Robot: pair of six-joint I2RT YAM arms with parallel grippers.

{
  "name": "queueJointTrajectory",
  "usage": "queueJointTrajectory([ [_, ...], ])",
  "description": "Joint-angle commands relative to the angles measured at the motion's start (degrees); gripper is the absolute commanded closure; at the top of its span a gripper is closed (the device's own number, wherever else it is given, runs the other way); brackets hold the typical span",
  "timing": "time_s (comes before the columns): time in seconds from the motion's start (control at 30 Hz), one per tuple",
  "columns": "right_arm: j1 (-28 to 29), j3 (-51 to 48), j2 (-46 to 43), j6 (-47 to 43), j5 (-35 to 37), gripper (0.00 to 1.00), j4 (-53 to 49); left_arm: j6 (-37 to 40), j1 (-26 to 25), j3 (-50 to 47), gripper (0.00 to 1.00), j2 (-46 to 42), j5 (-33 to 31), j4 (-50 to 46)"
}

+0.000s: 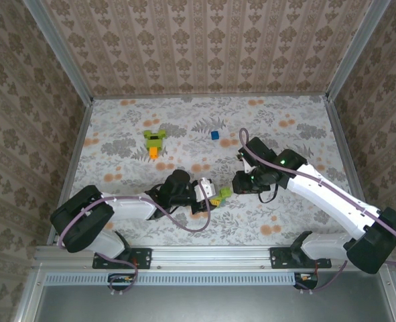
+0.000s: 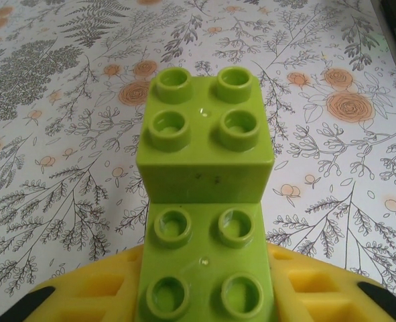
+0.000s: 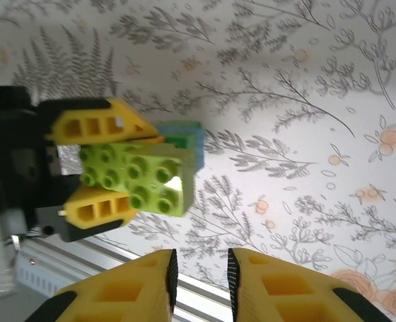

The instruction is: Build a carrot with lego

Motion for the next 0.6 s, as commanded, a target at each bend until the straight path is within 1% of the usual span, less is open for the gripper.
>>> queueJointTrajectory([
  [0.0, -0.40, -1.88, -1.90, 0.37, 1.44, 0.70, -1.58, 0.74, -0.46, -0.84, 0.53, 0.37, -0.79, -6.55],
  [0.13, -0.49, -3.63, -2.18, 0.10, 1.31, 0.69, -1.23, 0.35, -0.34, -1.67, 0.40, -1.57, -0.61, -5.94],
  [0.2, -0.49, -4.47, -2.36, -0.03, 1.23, 0.68, -1.01, 0.15, -0.32, -2.14, 0.28, -2.54, -0.44, -5.58],
  [0.23, -0.49, -4.92, -2.45, 0.02, 1.14, 0.68, -0.85, 0.00, -0.30, -2.40, 0.20, -3.04, -0.43, -5.42],
  [0.3, -0.55, -5.78, -2.63, -0.07, 0.98, 0.67, -0.53, -0.22, -0.09, -3.00, 0.10, -4.28, -0.26, -4.82],
  [0.43, -0.49, -7.80, -2.88, 0.12, 0.20, 0.67, 0.60, -1.22, 0.29, -5.34, 0.00, -9.15, 1.38, -3.34],
  [0.57, -0.25, -10.27, -3.00, 1.50, -0.61, 0.71, 3.05, -2.62, 1.09, -8.08, 0.00, -15.04, 2.02, -1.63],
])
